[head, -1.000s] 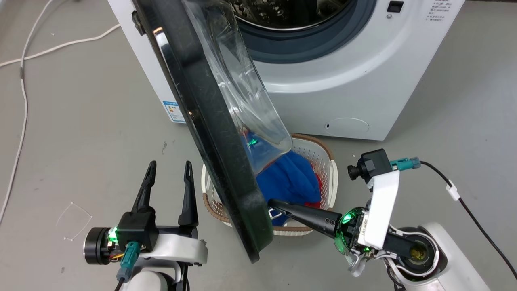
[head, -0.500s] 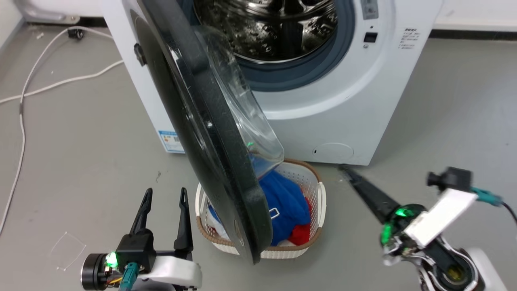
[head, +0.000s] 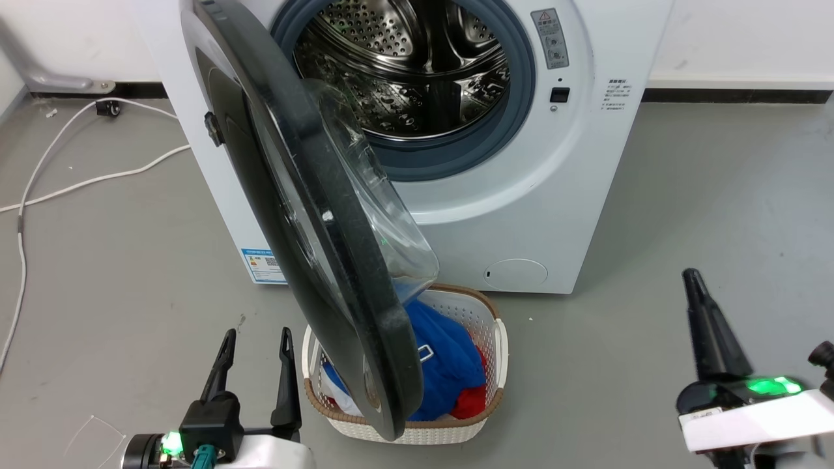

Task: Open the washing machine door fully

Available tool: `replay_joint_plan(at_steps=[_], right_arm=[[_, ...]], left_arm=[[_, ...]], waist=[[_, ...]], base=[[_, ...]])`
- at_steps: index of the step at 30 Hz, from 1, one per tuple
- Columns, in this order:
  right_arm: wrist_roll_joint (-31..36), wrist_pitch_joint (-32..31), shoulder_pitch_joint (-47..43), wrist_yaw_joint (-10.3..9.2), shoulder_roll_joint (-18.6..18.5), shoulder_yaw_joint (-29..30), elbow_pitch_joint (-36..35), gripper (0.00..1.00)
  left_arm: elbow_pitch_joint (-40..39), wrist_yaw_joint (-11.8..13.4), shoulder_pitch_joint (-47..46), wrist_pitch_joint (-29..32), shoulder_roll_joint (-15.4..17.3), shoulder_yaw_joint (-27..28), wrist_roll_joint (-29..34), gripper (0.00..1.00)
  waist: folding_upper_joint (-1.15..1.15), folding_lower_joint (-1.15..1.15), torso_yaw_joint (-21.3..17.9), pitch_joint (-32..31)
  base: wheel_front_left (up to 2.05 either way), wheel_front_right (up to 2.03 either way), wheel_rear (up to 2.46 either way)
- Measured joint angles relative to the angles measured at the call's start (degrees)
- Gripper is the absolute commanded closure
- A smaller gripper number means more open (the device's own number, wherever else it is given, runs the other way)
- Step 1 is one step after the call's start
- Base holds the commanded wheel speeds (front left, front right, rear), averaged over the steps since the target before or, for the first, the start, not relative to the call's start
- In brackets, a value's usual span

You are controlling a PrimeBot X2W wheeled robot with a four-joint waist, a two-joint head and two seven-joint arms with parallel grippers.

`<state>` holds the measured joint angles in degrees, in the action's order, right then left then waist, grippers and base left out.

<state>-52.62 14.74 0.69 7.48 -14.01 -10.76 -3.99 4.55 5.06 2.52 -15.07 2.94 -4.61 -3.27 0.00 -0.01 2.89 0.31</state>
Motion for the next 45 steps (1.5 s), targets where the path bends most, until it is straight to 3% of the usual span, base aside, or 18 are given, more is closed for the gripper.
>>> replay_joint_plan(at_steps=[3,7,12,14,15,21,42,43,44,45], right_arm=[[17.0,0.2,-0.6,0.01,1.1,4.2,-0.4,1.0],[31.7,0.3,-3.1,0.03,6.4,8.2,-2.2,1.0],[40.3,0.3,-5.5,0.02,9.4,11.1,-3.0,1.0],[42.1,0.4,-6.1,0.02,10.1,11.5,-2.6,0.59],[42.9,0.4,-6.6,0.02,10.3,11.6,-2.1,0.0],[46.2,0.3,-8.7,0.02,10.9,12.3,0.6,0.0],[44.0,0.3,-11.5,0.02,11.1,14.1,2.7,0.0],[44.0,0.4,-11.5,0.02,11.1,14.1,2.7,0.0],[44.0,0.4,-11.5,0.02,11.1,14.0,2.7,0.0],[44.0,0.3,-11.5,0.02,11.1,14.0,2.7,0.0]], left_arm=[[-0.2,0.0,0.4,0.0,0.0,0.1,0.0,0.0],[-0.4,0.1,0.5,0.0,0.0,0.1,0.1,0.0],[-0.4,0.2,0.5,0.0,0.0,0.2,0.1,0.0],[-0.4,0.2,0.6,0.0,0.0,0.2,0.2,0.0],[-0.4,0.2,0.7,0.0,0.0,0.2,0.2,0.0],[-0.4,0.5,0.8,0.0,0.0,0.1,0.5,0.0],[-0.2,1.5,1.2,0.0,0.0,0.3,1.1,0.0],[-0.2,1.5,1.2,0.0,0.0,0.3,1.0,0.21],[-0.2,1.5,1.2,0.0,0.0,0.4,1.0,0.96],[-0.4,1.6,1.2,0.0,0.0,0.5,1.0,1.0]], waist=[[0.0,0.0,-0.1,-0.3],[0.0,0.0,0.1,-0.5],[0.0,0.01,0.2,-0.8],[0.0,0.0,0.2,-0.9],[0.0,0.0,0.2,-0.9],[0.0,0.01,0.4,-1.3],[0.0,0.01,0.7,-1.9],[0.0,0.01,0.7,-1.9],[0.0,0.01,0.7,-1.9],[0.0,0.01,0.7,-1.9]], base=[[0.0,0.0,0.0],[0.0,0.0,0.0],[0.0,0.0,0.0],[0.0,0.0,0.0],[0.0,0.0,0.0],[0.0,0.0,0.0],[0.0,0.0,0.0],[0.0,0.0,0.0],[0.0,0.0,0.0],[0.0,0.0,0.0]])
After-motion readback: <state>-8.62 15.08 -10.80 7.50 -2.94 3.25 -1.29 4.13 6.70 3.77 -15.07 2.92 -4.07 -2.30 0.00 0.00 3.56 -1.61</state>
